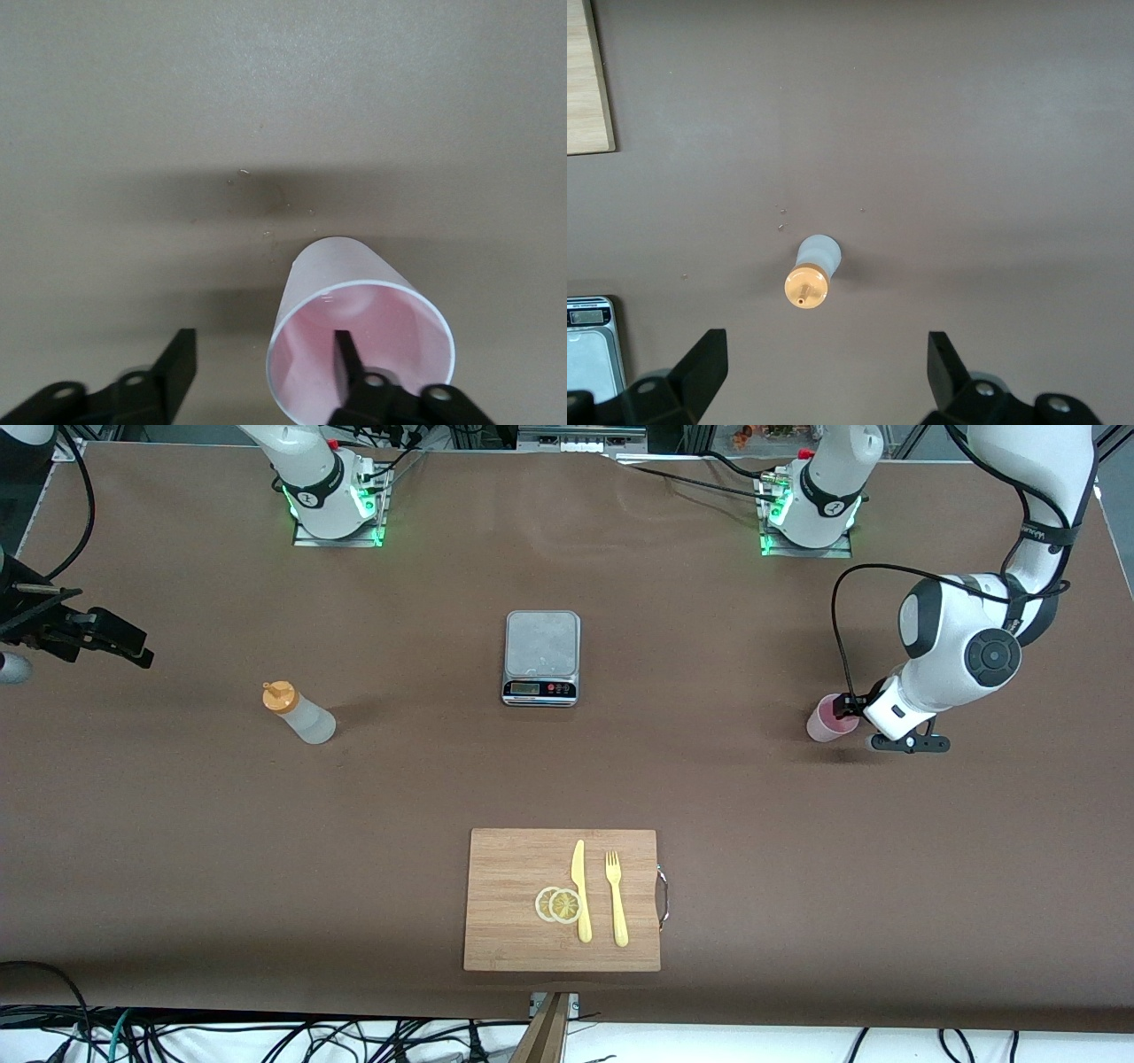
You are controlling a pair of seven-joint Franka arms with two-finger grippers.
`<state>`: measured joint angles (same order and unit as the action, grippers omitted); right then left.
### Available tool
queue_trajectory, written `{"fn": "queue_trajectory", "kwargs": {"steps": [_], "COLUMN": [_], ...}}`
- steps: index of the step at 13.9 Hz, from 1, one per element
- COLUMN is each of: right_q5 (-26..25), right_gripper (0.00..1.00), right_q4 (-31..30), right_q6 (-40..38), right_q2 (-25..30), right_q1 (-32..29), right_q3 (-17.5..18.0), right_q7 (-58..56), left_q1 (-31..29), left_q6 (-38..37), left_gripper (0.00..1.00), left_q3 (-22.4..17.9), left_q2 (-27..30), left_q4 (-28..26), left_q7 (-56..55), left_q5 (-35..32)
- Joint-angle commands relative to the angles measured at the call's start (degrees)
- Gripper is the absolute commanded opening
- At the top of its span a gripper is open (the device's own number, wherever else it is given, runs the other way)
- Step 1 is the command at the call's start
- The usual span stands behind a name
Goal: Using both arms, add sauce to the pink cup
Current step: 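Lift the pink cup with the left gripper and set it on the scale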
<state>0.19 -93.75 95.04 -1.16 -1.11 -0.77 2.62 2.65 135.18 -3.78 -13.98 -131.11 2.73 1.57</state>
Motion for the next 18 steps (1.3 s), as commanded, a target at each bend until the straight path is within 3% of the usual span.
{"fn": "queue_trajectory", "kwargs": {"steps": [1, 4, 6, 10, 18], "right_q5": [0.77, 0.77, 0.77, 0.77, 0.77], "right_gripper": [1.0, 1.0, 1.0, 1.0, 1.0], "right_q4": [-0.55, -0.47, -0.47, -0.47, -0.47], "right_q6": [-0.29, -0.56, -0.65, -0.65, -0.65], "right_q2": [0.64, 0.55, 0.55, 0.55, 0.55], "right_q1": [0.14, 0.14, 0.14, 0.14, 0.14], "right_q3": [-0.37, -0.37, -0.37, -0.37, -0.37], "right_q7": [-0.86, -0.86, -0.86, -0.86, -0.86], "left_q1": [0.6, 0.95, 1.12, 3.4, 19.91], "left_q6": [0.97, 0.88, 0.7, -0.52, -4.74], "left_gripper": [0.3, 0.17, 0.0, 0.0, 0.0], "left_q3": [-0.44, -0.35, -0.35, -0.26, -0.35], "left_q2": [0.45, 0.54, 0.54, 0.98, 0.1], "left_q4": [-1.07, -0.99, -0.64, 1.55, 10.95], "left_q7": [0.35, 0.44, 0.53, 0.35, -6.41], "left_q5": [1.86, 1.86, 1.86, 2.03, 13.11]}}
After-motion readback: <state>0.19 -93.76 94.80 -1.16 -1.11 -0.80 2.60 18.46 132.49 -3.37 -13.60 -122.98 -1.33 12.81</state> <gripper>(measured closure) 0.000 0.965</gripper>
